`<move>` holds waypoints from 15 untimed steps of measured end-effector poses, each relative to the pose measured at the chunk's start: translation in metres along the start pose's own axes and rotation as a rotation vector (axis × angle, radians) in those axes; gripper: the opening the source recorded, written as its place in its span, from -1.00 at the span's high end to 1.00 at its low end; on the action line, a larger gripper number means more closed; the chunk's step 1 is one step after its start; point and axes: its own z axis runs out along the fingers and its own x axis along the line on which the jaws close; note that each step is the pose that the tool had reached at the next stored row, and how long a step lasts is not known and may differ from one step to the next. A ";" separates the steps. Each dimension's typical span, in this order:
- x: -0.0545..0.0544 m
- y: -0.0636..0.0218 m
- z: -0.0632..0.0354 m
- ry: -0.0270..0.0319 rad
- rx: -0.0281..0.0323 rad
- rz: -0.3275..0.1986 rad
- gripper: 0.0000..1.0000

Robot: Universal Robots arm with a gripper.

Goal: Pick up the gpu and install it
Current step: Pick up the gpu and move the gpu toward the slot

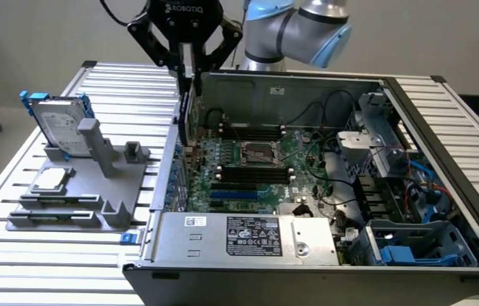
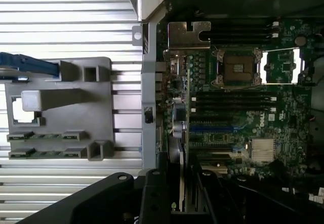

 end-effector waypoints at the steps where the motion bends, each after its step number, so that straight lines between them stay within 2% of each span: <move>1: -0.005 0.0001 0.0018 -0.0001 0.0003 0.000 0.47; 15: -0.068 0.0014 0.0264 -0.0001 0.0013 0.000 0.47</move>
